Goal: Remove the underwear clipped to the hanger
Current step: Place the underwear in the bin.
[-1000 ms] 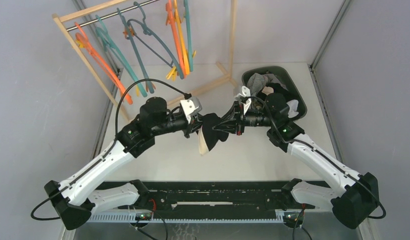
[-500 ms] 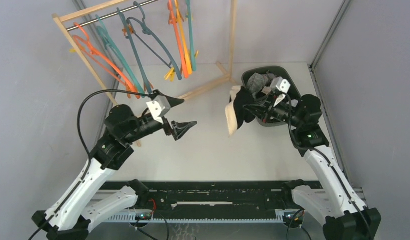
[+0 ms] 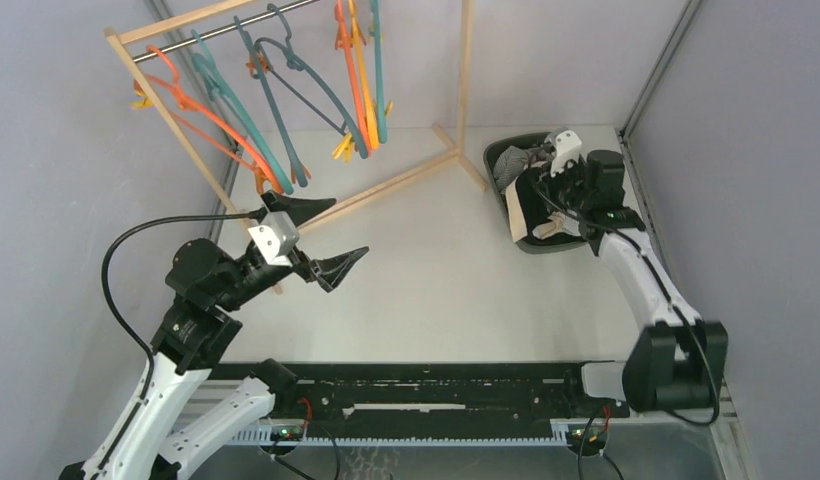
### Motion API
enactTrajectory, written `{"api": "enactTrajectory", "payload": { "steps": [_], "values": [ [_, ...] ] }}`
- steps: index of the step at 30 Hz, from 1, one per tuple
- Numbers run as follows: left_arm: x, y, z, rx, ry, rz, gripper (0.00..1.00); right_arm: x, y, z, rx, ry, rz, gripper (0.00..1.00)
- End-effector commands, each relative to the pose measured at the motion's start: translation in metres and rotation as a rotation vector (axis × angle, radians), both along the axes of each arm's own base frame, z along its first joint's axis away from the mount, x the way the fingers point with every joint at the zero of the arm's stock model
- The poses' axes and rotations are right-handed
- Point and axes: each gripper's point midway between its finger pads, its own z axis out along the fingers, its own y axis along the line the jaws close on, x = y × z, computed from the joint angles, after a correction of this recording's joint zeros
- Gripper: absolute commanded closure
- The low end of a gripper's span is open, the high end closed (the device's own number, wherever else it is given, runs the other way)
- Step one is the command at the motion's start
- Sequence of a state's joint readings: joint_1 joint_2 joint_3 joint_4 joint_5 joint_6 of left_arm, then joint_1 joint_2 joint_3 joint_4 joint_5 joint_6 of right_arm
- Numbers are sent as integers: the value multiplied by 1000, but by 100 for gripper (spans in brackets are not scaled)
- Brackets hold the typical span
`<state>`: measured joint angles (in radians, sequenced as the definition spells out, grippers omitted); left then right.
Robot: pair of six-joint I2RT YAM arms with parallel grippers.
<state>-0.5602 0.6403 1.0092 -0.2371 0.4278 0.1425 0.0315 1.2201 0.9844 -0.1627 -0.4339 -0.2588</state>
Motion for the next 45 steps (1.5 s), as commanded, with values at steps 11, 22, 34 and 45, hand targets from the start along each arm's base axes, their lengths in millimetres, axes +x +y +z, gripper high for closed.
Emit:
{"api": "enactTrajectory", "payload": {
  "steps": [11,22,34,45],
  "values": [
    [2,22,3,32,-34,99,1,58,-41,-148,-321,376,-133,100],
    [10,51,16,-12,-15,260,1,43,-11,-197,-262,639,-43,85],
    [41,123,-34,81,139,688,0,32,-20,-52,-43,425,30,0],
    [51,157,-86,51,209,875,0,0,-33,19,-23,317,-113,0]
  ]
}}
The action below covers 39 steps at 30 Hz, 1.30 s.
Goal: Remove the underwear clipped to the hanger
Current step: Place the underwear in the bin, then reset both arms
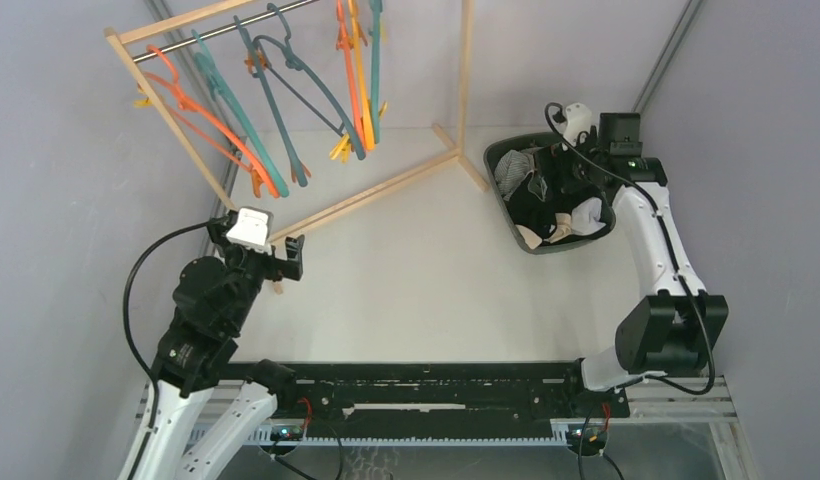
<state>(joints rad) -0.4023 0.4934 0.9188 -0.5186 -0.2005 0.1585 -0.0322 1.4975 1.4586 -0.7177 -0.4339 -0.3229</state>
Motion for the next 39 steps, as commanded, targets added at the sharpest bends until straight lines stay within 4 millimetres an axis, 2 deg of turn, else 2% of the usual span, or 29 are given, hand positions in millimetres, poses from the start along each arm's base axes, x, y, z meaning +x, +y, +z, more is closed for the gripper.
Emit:
{"api": "enactTrajectory", "payload": {
  "steps": [1,10,15,20,23,26,30,33,39],
  "values": [
    [7,18,-14,-56,-7,108,0,-18,-6,21,15,-33,-97,0],
    [11,41,-38,-143,-2,216,0,-53,-13,39,42,-127,-190,0],
    [17,53,-46,-136,-5,256,0,-77,-14,31,44,-164,-202,0],
    [33,70,-51,-111,-57,293,0,-87,-26,25,45,-258,-299,0],
    [40,78,-51,-118,-97,300,0,-96,-35,32,-4,-330,-315,0],
    [40,73,-49,-149,-144,261,0,-106,-39,40,-18,-407,-328,0],
    [27,65,-30,-132,-251,211,0,-117,-41,49,-16,-486,-335,0],
    [22,62,-23,-121,-223,197,0,-119,-41,54,2,-504,-343,0],
    [2,39,-3,-51,-229,67,0,-129,-39,64,33,-549,-335,0]
  ]
}}
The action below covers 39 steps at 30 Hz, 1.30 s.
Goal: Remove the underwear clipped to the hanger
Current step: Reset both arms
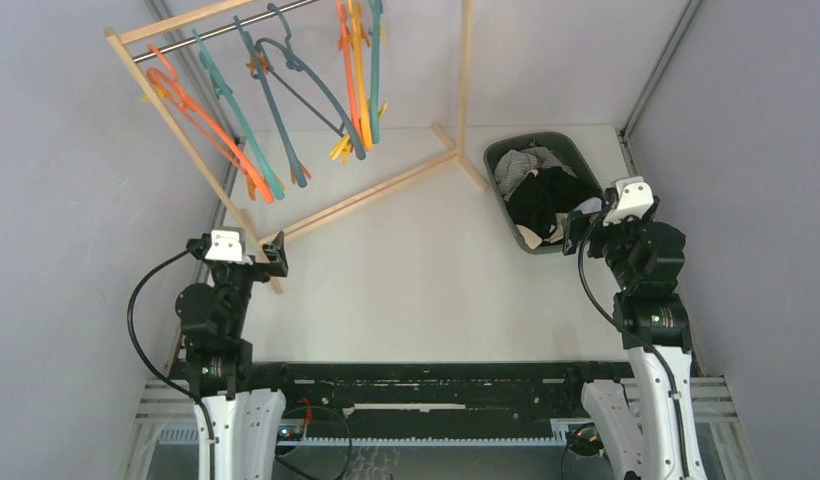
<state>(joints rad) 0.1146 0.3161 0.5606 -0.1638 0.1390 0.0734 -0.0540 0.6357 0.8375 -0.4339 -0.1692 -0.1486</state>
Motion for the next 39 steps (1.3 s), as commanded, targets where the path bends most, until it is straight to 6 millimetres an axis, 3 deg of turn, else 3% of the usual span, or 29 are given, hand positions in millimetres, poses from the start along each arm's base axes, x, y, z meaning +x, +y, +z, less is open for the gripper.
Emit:
{"api": "enactTrajectory", "payload": {
  "steps": [1,7,13,17,39],
  "values": [
    [-21,-19,38,77,-68,-105,0,-4,1,18,11,-91,9,0],
    [-24,-20,25,43,-86,-105,0,-17,1,25,-5,-154,14,0],
    [-29,5,24,45,-94,40,0,-23,4,30,-4,-180,29,0],
    [-33,11,27,48,-108,77,0,-25,4,30,-2,-180,33,0],
    [-30,6,17,86,-83,40,0,-28,13,25,-4,-165,90,0]
  ]
}}
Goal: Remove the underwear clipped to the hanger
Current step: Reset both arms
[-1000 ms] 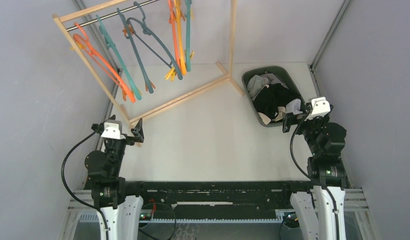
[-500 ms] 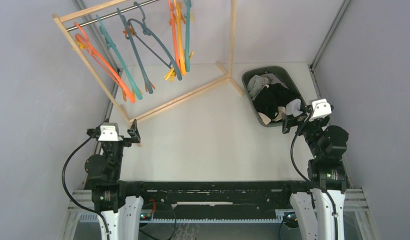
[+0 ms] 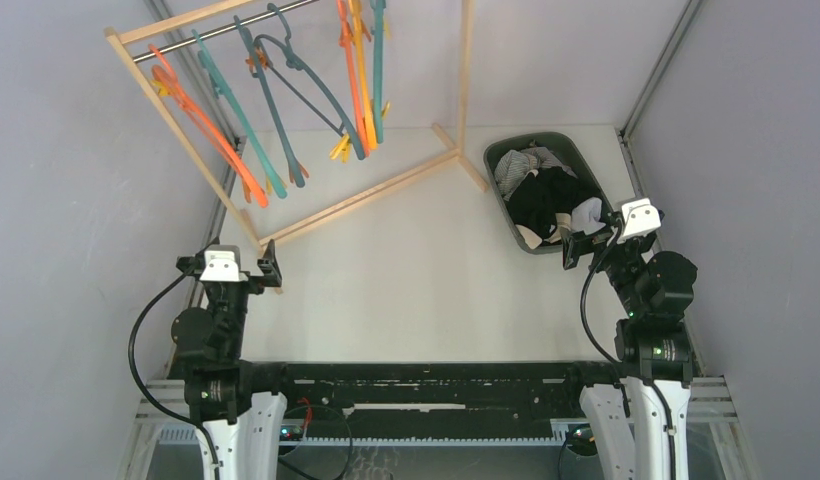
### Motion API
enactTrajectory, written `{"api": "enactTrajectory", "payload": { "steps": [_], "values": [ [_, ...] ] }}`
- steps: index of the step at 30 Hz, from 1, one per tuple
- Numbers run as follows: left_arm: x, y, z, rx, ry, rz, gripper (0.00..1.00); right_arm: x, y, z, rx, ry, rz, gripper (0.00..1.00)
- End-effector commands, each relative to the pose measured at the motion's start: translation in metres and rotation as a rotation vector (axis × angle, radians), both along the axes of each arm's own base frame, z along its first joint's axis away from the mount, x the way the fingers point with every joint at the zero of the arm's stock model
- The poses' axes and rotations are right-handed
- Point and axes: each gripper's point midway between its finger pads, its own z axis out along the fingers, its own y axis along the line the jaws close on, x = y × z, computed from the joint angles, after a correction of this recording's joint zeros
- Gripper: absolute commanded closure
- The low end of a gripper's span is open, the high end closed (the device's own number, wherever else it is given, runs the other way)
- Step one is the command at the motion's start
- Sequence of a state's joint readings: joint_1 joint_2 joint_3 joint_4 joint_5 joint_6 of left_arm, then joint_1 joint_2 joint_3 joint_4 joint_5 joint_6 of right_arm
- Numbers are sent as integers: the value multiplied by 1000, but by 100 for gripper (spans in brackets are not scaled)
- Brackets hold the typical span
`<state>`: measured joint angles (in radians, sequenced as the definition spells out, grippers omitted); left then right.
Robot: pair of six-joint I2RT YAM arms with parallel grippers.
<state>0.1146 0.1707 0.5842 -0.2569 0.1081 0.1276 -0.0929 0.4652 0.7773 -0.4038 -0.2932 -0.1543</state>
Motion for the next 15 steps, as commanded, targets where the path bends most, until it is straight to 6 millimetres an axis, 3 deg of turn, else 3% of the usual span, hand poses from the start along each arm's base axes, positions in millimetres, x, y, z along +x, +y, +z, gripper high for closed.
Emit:
{"api": "enactTrajectory", "payload": {
  "steps": [1,15],
  "values": [
    [2,1,-2,28,-5,2,0,0,0,5,-8,-23,6,0],
    [2,0,-4,38,-3,-5,0,-1,1,6,-13,-29,10,0]
  ]
}}
